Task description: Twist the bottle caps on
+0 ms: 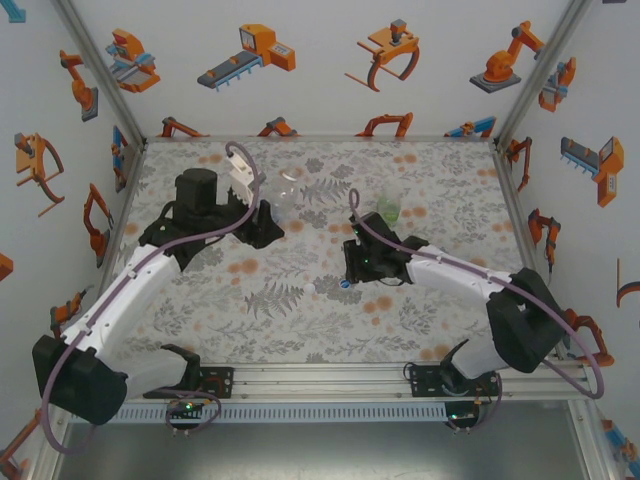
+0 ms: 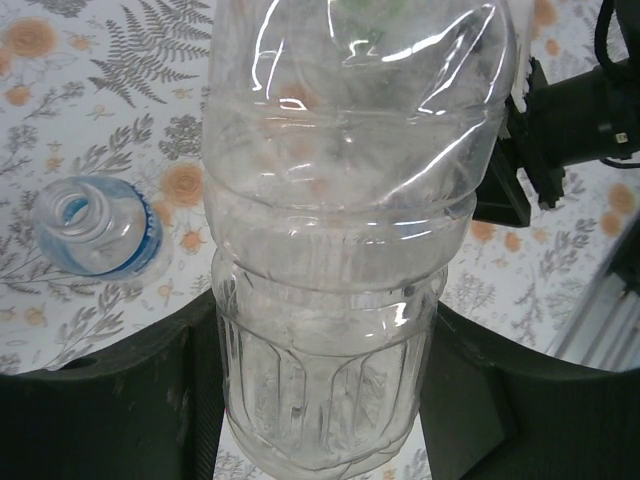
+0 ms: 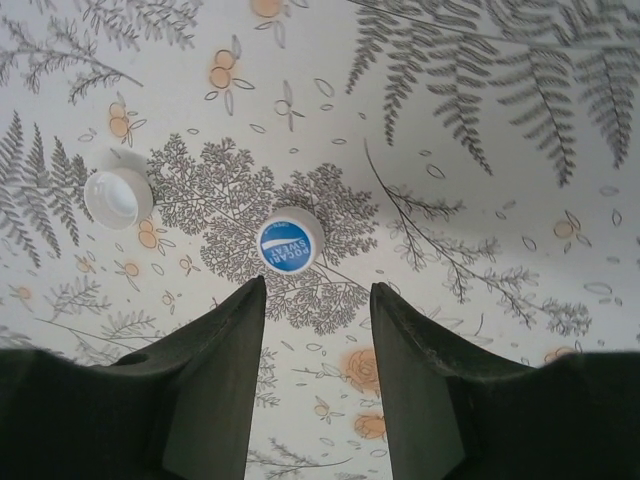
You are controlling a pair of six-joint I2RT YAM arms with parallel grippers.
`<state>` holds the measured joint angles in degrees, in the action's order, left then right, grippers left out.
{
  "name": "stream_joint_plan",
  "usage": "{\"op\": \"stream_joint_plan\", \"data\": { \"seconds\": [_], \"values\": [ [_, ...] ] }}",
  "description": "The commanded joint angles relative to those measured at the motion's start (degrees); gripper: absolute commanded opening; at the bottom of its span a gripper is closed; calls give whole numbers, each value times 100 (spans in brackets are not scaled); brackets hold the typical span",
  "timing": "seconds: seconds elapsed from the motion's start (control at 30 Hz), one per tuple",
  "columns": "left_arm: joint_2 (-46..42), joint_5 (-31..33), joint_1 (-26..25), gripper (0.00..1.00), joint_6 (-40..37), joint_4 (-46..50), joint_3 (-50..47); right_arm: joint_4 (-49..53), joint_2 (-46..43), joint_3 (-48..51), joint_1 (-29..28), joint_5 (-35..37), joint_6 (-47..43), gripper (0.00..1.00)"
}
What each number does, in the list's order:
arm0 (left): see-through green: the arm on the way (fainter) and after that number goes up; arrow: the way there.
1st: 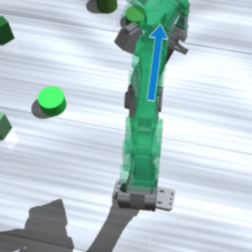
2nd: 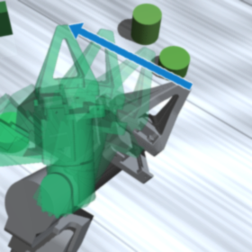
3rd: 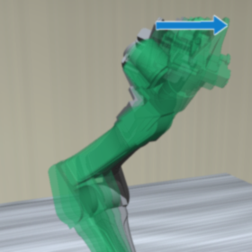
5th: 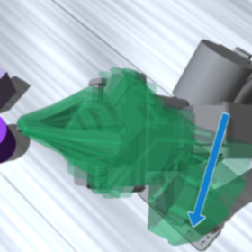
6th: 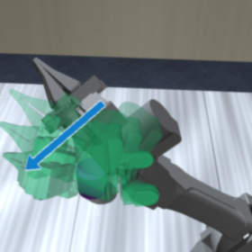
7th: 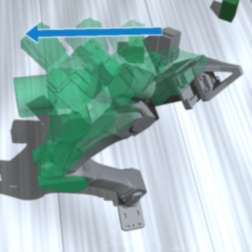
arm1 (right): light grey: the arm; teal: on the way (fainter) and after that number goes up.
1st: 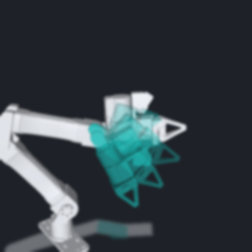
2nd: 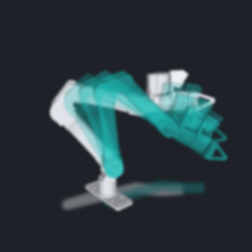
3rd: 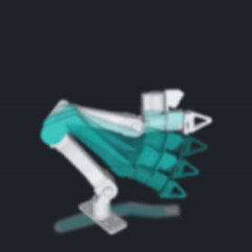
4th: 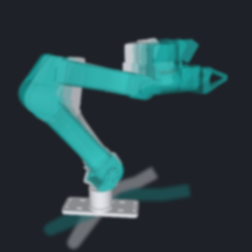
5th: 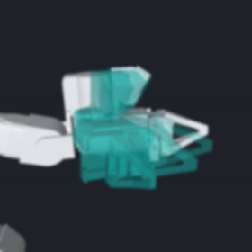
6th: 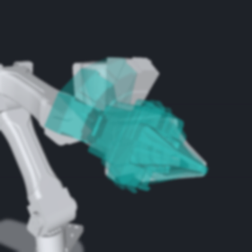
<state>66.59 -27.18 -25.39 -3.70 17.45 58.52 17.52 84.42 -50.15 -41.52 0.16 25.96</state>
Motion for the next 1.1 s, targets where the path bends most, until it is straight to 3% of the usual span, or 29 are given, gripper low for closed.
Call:
{"op": "stream_joint_plan", "data": {
  "seconds": [0.0, 0.4, 1.07],
  "values": [
    [-248, 194, 52, 0, -452, -247, -261, 11, 302, -290, -105, 364, -665, 46],
    [-720, 432, 80, 0, -948, 98, -456, 10, 1148, -845, -332, 118, -877, 44],
    [-964, 743, 80, 0, -965, 61, -561, 292, 1338, -888, -524, 306, -794, 39]
  ]
}}
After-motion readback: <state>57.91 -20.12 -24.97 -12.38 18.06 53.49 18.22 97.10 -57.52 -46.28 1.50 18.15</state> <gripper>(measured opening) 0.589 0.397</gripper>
